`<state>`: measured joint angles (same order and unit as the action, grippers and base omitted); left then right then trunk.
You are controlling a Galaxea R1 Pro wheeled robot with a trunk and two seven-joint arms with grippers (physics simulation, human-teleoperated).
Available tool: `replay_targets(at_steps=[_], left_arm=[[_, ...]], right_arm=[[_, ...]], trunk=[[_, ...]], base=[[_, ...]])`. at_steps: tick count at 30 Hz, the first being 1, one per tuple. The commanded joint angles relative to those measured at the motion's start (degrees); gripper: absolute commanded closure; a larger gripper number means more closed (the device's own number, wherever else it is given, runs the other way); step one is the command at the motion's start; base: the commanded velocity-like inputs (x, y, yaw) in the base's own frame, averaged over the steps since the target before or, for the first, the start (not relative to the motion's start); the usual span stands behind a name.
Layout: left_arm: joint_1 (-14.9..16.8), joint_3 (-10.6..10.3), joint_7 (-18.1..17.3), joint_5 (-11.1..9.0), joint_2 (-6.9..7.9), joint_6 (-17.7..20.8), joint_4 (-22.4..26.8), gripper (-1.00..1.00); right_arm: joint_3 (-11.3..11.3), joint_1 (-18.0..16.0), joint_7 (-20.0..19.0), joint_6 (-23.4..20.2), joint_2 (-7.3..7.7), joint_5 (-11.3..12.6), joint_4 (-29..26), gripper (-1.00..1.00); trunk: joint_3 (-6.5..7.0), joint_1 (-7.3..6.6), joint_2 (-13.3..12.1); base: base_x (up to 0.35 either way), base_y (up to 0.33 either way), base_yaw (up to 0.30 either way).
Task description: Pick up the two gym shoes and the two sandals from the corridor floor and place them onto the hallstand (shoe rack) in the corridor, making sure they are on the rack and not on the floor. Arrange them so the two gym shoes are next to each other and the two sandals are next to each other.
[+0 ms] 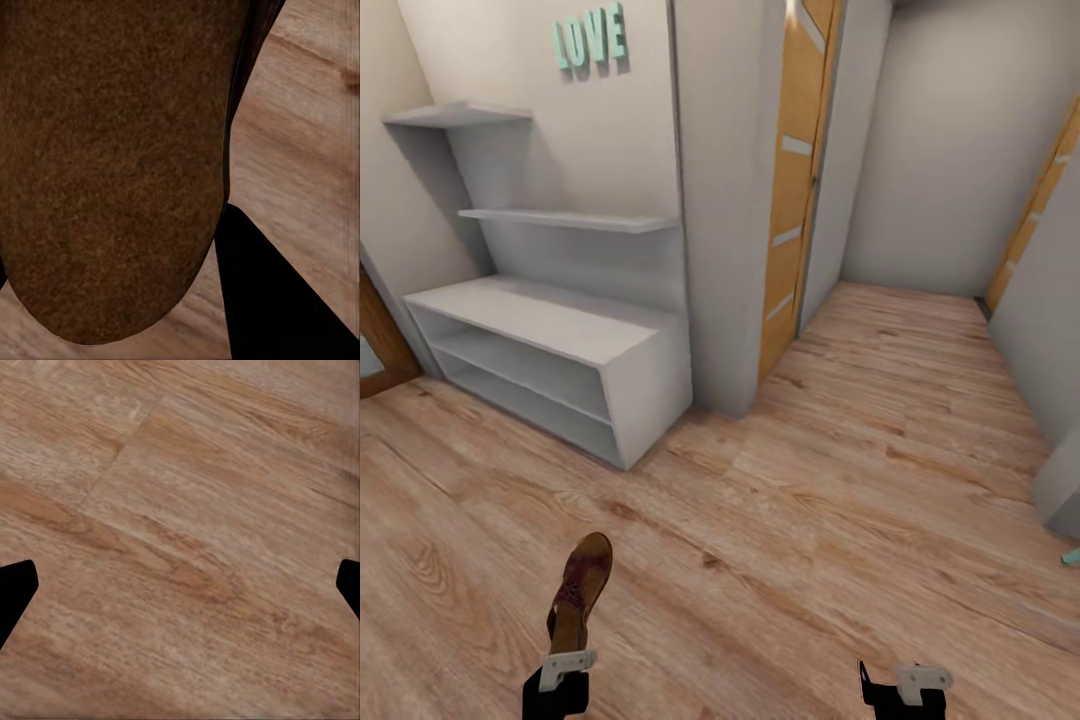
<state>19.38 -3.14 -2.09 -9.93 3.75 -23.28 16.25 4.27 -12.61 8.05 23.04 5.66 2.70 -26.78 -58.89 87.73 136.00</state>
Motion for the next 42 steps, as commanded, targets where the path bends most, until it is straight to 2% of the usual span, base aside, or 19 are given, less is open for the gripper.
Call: replay_targets(at_steps=[1, 12, 17, 35, 42], left_arm=[[-0.1, -0.3, -0.18, -0.38, 0.06, -0.25, 0.01, 1.0], [-0.55, -0.41, -0.24, -0.35, -0.04, -1.86, 0.01, 1.0], [-0.56, -0.44, -0.27, -0.18, -0.05, -1.93, 0.01, 1.0], [-0.65, -0.42, -0.28, 0.11, 0.03, -2.03, 0.01, 1.0], [-0.65, -0.38, -0.28, 0.02, 0.07, -2.03, 0.01, 1.0]], right_arm=[[0.46, -0.05, 0.39, 0.16, 0.06, 0.29, 0.06, -1.0], [0.48, -0.05, 0.39, 0.16, 0.06, 0.3, 0.07, -1.0], [0.47, -0.05, 0.39, 0.16, 0.06, 0.32, 0.08, -1.0], [0.46, -0.05, 0.39, 0.16, 0.05, 0.29, 0.15, -1.0], [0.44, -0.05, 0.39, 0.16, 0.05, 0.29, 0.15, -1.0]], trunk=[[-0.04, -0.01, 0.02], [-0.04, -0.01, 0.02], [-0.04, -0.01, 0.02], [-0.04, -0.01, 0.02], [-0.04, -0.01, 0.02]], base=[[0.0, 0.0, -0.293], [0.048, 0.044, -0.293], [0.262, 0.141, -0.293], [0.327, -0.039, -0.294], [0.097, -0.001, -0.294]])
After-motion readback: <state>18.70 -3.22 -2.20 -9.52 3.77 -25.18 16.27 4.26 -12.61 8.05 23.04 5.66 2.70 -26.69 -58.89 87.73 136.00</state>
